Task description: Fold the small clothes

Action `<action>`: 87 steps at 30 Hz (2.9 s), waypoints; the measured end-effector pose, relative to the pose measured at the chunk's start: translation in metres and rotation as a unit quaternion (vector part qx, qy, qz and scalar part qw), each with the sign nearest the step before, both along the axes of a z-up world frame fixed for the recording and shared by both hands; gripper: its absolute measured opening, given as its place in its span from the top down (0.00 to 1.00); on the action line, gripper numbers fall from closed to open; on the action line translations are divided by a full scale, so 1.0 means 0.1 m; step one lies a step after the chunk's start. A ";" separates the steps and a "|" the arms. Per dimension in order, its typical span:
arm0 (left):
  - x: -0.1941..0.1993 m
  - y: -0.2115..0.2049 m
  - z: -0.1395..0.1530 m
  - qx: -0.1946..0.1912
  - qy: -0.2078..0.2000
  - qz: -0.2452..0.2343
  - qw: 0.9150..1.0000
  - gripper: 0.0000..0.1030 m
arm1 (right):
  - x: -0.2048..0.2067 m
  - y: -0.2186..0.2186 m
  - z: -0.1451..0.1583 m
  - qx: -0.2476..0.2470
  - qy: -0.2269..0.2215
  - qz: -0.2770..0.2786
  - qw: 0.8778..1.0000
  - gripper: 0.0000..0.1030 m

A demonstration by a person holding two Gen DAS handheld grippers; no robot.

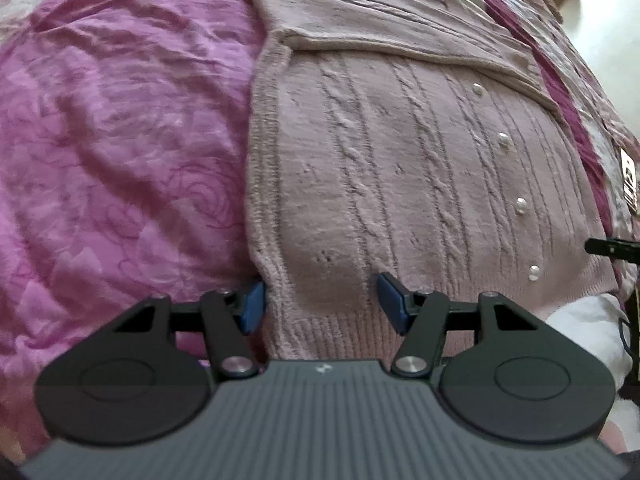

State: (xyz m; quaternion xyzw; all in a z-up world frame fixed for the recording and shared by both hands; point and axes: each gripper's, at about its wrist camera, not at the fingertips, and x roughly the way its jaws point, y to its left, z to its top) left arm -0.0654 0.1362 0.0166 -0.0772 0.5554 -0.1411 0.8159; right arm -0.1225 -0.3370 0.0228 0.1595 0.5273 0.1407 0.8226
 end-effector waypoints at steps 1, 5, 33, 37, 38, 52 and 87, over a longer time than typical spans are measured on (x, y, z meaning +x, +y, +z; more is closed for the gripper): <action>0.00 -0.01 -0.01 0.000 -0.001 -0.004 1.000 0.42 | 0.01 0.00 -0.04 0.005 0.002 0.004 1.000 0.10; 0.01 -0.02 -0.02 -0.006 -0.005 -0.008 1.000 0.42 | 0.04 0.09 -0.08 0.009 0.000 0.016 1.000 0.04; 0.27 0.16 0.44 -0.137 -0.123 0.072 0.980 0.88 | 0.44 -0.11 0.34 0.136 -0.160 -0.084 0.974 0.91; 0.44 0.16 0.54 -0.142 -0.153 0.095 0.973 0.88 | 0.64 -0.18 0.34 0.153 -0.183 -0.127 0.963 0.91; 0.49 0.16 0.56 -0.138 -0.161 0.104 0.972 0.88 | 0.68 -0.19 0.33 0.156 -0.186 -0.137 0.960 0.91; 0.99 0.04 0.26 -0.074 -0.171 0.161 0.969 0.84 | 1.33 -0.16 -0.24 0.126 -0.156 -0.239 0.950 0.89; 0.69 -0.16 -0.01 -0.029 -0.145 0.112 0.983 0.66 | 0.90 -0.10 -0.28 0.131 -0.146 -0.170 0.966 0.48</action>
